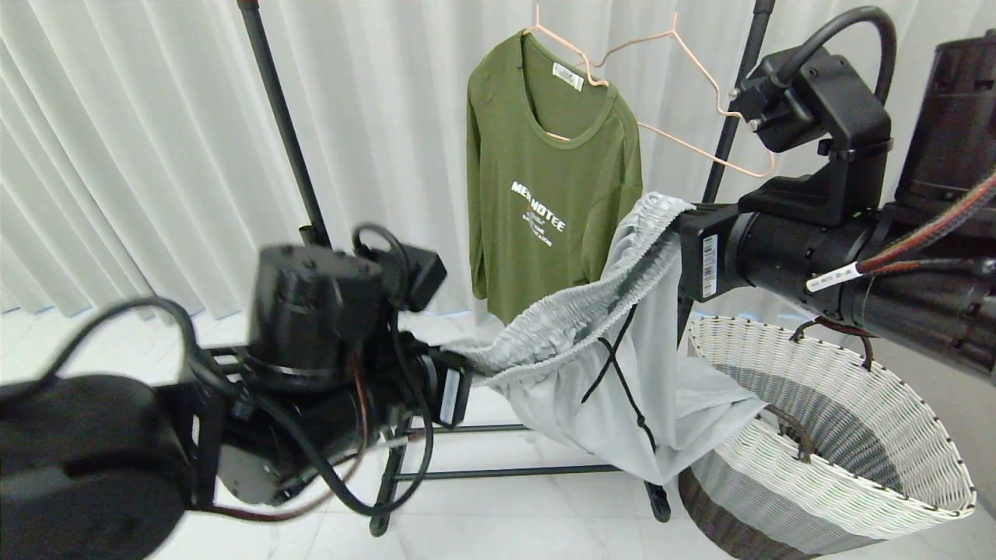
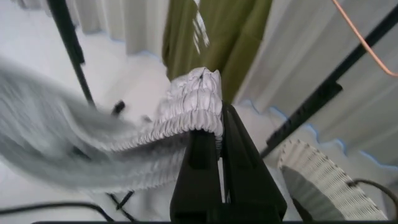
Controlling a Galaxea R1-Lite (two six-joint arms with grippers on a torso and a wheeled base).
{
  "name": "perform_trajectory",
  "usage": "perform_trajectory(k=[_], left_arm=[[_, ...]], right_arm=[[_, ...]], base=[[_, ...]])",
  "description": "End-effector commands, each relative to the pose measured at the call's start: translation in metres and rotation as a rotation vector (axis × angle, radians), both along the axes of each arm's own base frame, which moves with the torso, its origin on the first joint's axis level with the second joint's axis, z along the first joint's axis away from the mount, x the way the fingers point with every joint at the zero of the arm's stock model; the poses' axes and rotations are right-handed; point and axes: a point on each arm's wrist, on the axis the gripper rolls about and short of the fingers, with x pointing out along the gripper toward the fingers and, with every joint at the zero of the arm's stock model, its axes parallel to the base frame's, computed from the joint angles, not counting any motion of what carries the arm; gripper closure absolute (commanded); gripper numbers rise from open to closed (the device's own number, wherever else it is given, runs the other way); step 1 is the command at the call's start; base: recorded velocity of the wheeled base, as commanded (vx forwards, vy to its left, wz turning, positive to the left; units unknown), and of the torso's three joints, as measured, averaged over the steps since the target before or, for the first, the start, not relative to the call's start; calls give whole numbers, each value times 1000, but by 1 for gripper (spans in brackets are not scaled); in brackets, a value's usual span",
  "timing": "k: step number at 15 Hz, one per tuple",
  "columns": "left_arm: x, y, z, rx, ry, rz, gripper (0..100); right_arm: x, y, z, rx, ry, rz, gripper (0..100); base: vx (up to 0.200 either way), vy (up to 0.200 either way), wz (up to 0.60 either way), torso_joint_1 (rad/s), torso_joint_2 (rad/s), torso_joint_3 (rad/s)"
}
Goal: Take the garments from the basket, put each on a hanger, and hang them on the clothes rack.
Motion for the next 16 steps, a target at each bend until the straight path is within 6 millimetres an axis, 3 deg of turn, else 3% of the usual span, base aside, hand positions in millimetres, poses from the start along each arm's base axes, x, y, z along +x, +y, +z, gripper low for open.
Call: perform_trajectory(k=[1,3,5,7,12,16], left_arm=[[-31,34,124,-223,-137,57,100],[-35,36,157,-259,-181,51,100],[-34,35,172,-268,-201,47,100],[-36,33,171,-238,-210,23,100],[-57,21,142,-85,-186,-89,100],[-70,22,147,-92,-208,-90,100]], right_arm=[[1,-11,4,-8,4,-30,100],[-7,-26,15,-28,22,-42,100],[-18,-41,27,-40,35,-47,100],[-23,-54,38,-23,22,-67,100],[-50,-86,81,-17,25,-21,100],[-69,-102,94,-46,74,120,100]], base=[[0,0,0,0,0,0],[0,0,0,0,0,0],[0,0,0,0,0,0],[0,0,0,0,0,0],[0,0,0,0,0,0],[0,0,0,0,0,0]])
